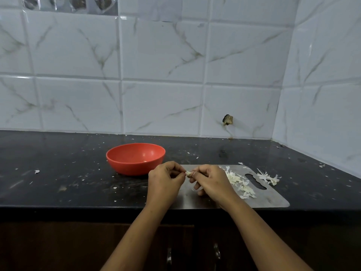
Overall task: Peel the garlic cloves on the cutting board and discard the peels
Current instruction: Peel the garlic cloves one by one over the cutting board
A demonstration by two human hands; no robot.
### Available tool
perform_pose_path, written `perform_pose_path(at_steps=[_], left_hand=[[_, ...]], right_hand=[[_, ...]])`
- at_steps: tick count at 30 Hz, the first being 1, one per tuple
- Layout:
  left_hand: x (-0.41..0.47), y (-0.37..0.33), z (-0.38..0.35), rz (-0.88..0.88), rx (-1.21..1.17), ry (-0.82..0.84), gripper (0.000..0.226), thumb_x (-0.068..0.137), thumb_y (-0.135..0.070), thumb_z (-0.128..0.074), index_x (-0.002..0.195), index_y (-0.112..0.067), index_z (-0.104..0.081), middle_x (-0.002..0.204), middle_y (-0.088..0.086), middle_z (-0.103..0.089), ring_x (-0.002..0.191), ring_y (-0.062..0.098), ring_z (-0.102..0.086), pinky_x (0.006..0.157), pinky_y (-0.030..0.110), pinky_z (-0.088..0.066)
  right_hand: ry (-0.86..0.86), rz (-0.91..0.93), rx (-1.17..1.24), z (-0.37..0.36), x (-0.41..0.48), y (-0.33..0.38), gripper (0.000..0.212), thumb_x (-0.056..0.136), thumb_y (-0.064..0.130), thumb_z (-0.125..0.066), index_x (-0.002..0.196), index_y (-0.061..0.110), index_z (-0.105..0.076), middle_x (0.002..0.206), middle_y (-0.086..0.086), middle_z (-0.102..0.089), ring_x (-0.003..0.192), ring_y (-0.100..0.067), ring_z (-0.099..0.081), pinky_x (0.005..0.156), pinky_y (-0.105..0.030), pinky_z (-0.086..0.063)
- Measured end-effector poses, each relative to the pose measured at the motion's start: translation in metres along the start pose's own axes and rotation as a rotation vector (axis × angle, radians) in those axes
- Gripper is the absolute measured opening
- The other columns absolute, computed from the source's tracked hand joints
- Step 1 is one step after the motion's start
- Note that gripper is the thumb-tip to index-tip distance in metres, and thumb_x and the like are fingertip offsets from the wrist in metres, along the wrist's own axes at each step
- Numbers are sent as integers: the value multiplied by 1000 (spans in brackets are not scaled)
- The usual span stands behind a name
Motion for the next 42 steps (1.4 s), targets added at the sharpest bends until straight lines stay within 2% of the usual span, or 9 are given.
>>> perform_pose_path(at_steps=[7, 12, 15, 19, 23, 27, 34, 38, 42], left_hand=[[0, 0, 0, 4, -18, 15, 16, 81, -7, -71, 75, -22, -70, 67, -7, -70, 63, 1, -66, 69, 24, -57], [0, 0, 0, -8, -23, 31, 16, 82, -7, -71, 77, -22, -70, 68, -7, -70, 61, 2, -66, 65, 18, -55], [-1, -2, -2, -68, 15, 37, 13, 84, -8, -70, 81, -21, -71, 70, -8, -70, 62, 3, -66, 67, 21, -56], [-1, -3, -6, -163, 97, 47, 11, 84, -10, -69, 87, -18, -75, 74, -9, -72, 62, 0, -65, 66, 15, -53], [-1, -2, -7, -64, -63, 94, 14, 85, -4, -65, 90, -13, -74, 75, -3, -72, 64, 5, -68, 65, 21, -58], [1, 2, -4, 71, -307, 122, 6, 85, -13, -70, 85, -9, -74, 72, 7, -73, 68, 16, -71, 61, 23, -56], [6, 8, -4, 225, -456, 83, 14, 90, -11, -64, 81, -3, -70, 72, 10, -72, 61, 14, -66, 58, 22, -55], [9, 14, -1, 311, -570, 19, 15, 92, -10, -61, 81, -3, -69, 73, 11, -71, 61, 16, -63, 55, 21, -52], [8, 14, -2, 299, -537, 43, 11, 89, -9, -64, 82, -4, -70, 74, 10, -71, 60, 15, -63, 56, 23, -53]], right_hand=[[19, 48, -78, 0, -3, 2, 19, 95, 8, -51, 88, 13, -68, 72, 5, -65, 51, 2, -57, 48, -16, -45], [11, 84, -75, 2, -5, 4, 22, 92, 8, -52, 78, 16, -68, 70, 4, -65, 51, 1, -57, 49, -18, -46], [8, 93, -54, 3, -5, 3, 24, 91, 8, -52, 76, 16, -68, 67, 3, -64, 52, 0, -55, 51, -20, -47], [3, 94, 30, 3, -4, 3, 24, 92, 7, -52, 75, 15, -67, 63, 2, -61, 52, -5, -53, 49, -20, -44], [20, 99, 57, 3, -3, 3, 25, 94, 10, -52, 75, 17, -67, 66, 1, -61, 55, -8, -55, 50, -21, -45], [70, 143, 27, 0, -5, 7, 24, 96, 15, -54, 78, 22, -68, 68, 3, -63, 57, -7, -57, 50, -21, -46], [53, 120, 19, 0, -4, 5, 23, 93, 8, -53, 75, 13, -67, 67, 2, -63, 57, -7, -57, 49, -22, -46], [-38, 66, 106, 5, -3, 0, 26, 94, 9, -51, 73, 12, -67, 64, 4, -62, 58, -9, -55, 51, -23, -45], [-75, 50, 23, 3, -2, 0, 23, 93, 10, -52, 85, 16, -73, 75, 1, -70, 57, -4, -58, 53, -23, -49]])
Point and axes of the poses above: each hand's wrist, its own x-axis towards the middle knuckle, its own z-axis out of the back of the hand, y = z × x, the point moved 3 cm from there along x, towards the middle knuckle
